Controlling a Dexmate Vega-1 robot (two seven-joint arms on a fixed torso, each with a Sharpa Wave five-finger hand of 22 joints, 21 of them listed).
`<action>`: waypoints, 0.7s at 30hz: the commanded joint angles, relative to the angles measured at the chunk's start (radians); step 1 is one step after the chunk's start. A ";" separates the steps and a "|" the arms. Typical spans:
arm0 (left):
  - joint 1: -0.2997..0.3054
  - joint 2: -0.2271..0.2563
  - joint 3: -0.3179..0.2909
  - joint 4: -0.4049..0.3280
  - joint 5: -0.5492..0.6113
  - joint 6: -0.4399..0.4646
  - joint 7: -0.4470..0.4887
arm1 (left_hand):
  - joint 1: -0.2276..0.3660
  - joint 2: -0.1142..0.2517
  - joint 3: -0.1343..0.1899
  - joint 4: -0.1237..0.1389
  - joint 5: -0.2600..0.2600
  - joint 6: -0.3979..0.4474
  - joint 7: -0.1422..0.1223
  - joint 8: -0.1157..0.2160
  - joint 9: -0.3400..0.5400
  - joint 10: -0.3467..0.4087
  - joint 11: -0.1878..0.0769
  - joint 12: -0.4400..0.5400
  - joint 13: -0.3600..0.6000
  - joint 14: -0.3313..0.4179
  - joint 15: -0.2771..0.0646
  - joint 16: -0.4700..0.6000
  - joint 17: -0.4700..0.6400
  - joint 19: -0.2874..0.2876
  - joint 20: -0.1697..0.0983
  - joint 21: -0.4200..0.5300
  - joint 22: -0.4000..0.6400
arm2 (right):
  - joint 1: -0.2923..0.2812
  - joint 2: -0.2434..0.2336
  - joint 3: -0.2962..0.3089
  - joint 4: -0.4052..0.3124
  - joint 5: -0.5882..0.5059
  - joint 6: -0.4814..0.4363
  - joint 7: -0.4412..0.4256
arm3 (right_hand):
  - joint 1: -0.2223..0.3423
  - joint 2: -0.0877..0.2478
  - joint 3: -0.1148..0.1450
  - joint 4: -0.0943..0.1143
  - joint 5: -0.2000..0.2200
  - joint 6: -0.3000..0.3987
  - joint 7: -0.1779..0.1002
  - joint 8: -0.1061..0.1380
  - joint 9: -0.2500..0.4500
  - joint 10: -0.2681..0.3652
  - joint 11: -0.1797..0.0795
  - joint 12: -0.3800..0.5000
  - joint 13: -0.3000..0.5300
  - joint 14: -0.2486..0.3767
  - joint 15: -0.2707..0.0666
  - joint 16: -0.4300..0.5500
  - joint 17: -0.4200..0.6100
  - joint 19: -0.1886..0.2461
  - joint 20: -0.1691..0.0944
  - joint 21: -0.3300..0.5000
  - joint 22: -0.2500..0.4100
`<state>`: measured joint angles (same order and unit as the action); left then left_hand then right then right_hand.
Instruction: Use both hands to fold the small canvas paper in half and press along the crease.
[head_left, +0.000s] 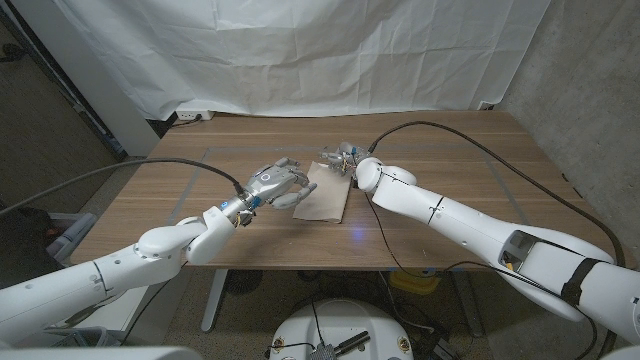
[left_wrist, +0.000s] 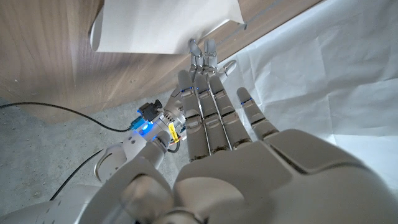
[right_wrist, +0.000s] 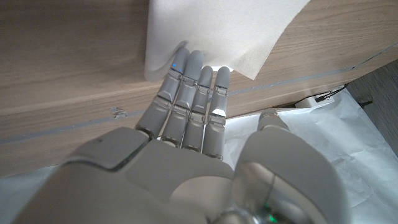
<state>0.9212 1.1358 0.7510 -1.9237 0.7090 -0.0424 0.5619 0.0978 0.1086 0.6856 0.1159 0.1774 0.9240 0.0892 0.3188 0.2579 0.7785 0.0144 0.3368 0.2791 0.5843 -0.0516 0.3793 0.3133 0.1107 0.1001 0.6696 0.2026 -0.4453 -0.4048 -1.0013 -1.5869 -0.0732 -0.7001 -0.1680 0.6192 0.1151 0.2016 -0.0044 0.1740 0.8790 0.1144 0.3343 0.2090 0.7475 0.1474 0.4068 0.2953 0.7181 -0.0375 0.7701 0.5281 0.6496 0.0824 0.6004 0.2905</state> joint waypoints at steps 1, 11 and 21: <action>0.004 0.011 -0.010 -0.011 -0.021 -0.011 -0.015 | 0.000 0.062 -0.001 0.000 -0.002 0.013 -0.001 0.013 0.008 0.008 0.000 0.008 0.009 0.008 0.003 0.001 0.006 0.006 0.006 0.007 0.006 | 0.003 0.003 0.000 0.007 -0.009 0.004 -0.002 | -0.002 0.001 0.003 -0.006 0.006 0.005 0.001 0.003 0.003 0.020 0.014 0.005 0.003 -0.003 -0.002 0.005 0.002 -0.002 -0.001 0.006 0.006; -0.024 -0.002 0.011 -0.023 -0.034 0.059 -0.213 | -0.009 0.040 -0.005 0.014 0.000 -0.007 -0.021 0.021 0.016 -0.018 -0.013 0.007 0.031 -0.067 -0.015 -0.050 -0.010 -0.061 0.011 -0.009 0.007 | 0.003 0.004 -0.002 0.008 -0.017 -0.005 -0.008 | -0.001 0.004 0.005 -0.013 0.006 0.001 0.000 -0.002 0.002 0.013 0.011 0.001 0.004 -0.008 -0.001 0.003 -0.001 -0.005 0.000 0.011 0.006; -0.046 -0.016 0.031 -0.026 -0.017 0.121 -0.347 | -0.038 0.027 -0.021 0.036 0.004 -0.036 -0.037 -0.012 -0.010 -0.079 -0.044 -0.026 0.021 -0.146 -0.007 -0.101 -0.033 -0.122 0.015 -0.030 0.003 | -0.001 0.002 -0.002 -0.007 -0.044 -0.008 -0.040 | -0.009 0.009 0.011 -0.016 0.006 -0.008 -0.003 -0.010 0.001 0.001 0.005 -0.005 0.002 -0.030 0.013 -0.032 -0.027 -0.023 0.009 0.013 0.005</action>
<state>0.8989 1.1330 0.7622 -1.9504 0.6815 0.0217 0.3625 0.0728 0.0999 0.6665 0.1466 0.1776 0.9030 0.0588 0.3180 0.2506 0.6974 -0.0235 0.3132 0.3014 0.4439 -0.0449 0.2821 0.2830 -0.0048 0.1144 0.6462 0.2043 -0.4437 -0.4015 -1.0026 -1.5799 -0.0965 -0.7011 -0.1837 0.6153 0.1190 0.2044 -0.0182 0.1741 0.8750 0.1105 0.3283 0.2092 0.7527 0.1494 0.4062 0.2952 0.6909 -0.0286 0.7464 0.5041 0.6335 0.0879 0.6065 0.2951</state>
